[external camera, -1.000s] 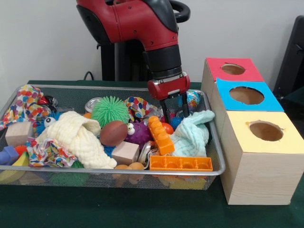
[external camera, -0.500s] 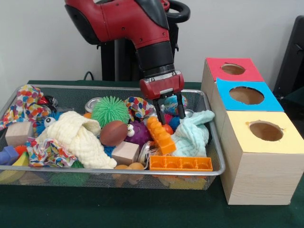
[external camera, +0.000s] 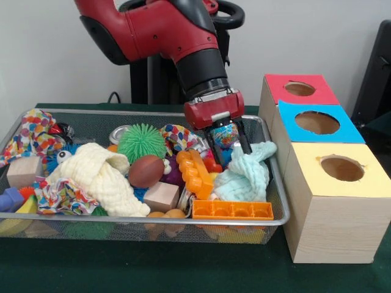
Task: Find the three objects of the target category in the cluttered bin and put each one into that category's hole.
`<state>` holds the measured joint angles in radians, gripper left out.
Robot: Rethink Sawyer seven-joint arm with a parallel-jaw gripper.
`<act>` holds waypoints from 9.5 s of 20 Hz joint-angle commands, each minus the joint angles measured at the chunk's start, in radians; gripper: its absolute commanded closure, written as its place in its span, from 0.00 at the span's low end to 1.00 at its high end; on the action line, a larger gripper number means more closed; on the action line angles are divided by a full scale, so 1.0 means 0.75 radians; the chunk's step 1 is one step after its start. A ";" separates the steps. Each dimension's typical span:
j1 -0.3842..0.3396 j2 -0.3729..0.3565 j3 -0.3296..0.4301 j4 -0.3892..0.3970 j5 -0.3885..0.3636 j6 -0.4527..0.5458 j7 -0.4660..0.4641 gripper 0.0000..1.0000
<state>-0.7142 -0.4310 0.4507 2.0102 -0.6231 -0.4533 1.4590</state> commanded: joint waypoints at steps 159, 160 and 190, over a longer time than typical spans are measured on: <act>-0.132 -0.446 0.114 -0.334 -0.327 0.924 -0.087 0.00; -0.142 -0.447 0.126 -0.342 -0.325 0.934 -0.102 0.00; -0.030 -0.146 0.018 -0.644 -0.400 1.356 -0.251 0.00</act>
<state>-0.7847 -0.6269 0.5188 1.6294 -0.8257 0.3754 1.4590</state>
